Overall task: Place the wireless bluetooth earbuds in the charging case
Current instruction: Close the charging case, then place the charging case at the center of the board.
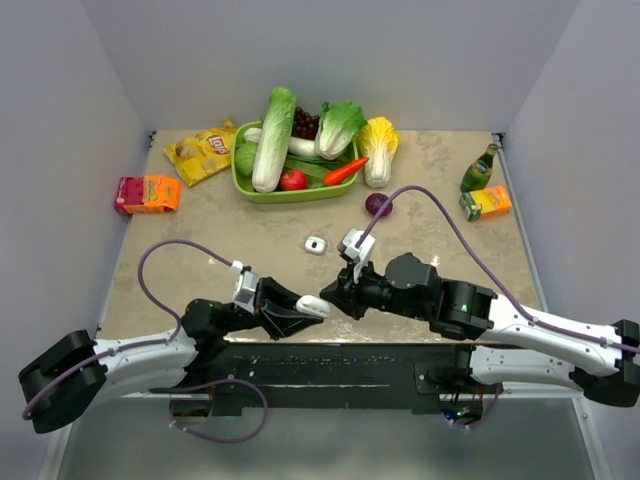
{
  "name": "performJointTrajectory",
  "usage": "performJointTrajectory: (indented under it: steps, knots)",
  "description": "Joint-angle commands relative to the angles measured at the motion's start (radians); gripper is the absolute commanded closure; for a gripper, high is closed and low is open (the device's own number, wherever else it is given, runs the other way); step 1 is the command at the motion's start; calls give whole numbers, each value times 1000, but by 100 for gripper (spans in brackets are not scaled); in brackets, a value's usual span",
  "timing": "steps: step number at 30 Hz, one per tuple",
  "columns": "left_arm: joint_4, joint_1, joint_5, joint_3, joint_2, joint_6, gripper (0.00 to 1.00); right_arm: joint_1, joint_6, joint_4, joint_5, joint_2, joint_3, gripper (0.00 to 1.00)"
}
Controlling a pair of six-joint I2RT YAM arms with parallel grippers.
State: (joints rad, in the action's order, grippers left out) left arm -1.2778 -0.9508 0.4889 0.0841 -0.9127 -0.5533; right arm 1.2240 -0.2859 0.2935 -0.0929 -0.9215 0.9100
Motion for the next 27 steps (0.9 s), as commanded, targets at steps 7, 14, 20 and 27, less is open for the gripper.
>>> performJointTrajectory:
  steps: [7, 14, 20, 27]
  knots:
    - [-107, -3, -16, 55, -61, 10, 100, 2, 44, -71, 176, -26, -10, 85]
    - [56, -2, -236, 51, 3, 55, 100, 2, -153, 10, -425, 114, -48, 66]
    - [543, 123, -766, 143, 8, -83, 100, -1, -222, -13, -559, 118, -148, 49]
    - [649, 507, -494, 252, -335, -303, 100, -1, -274, -59, -505, 9, -206, 46]
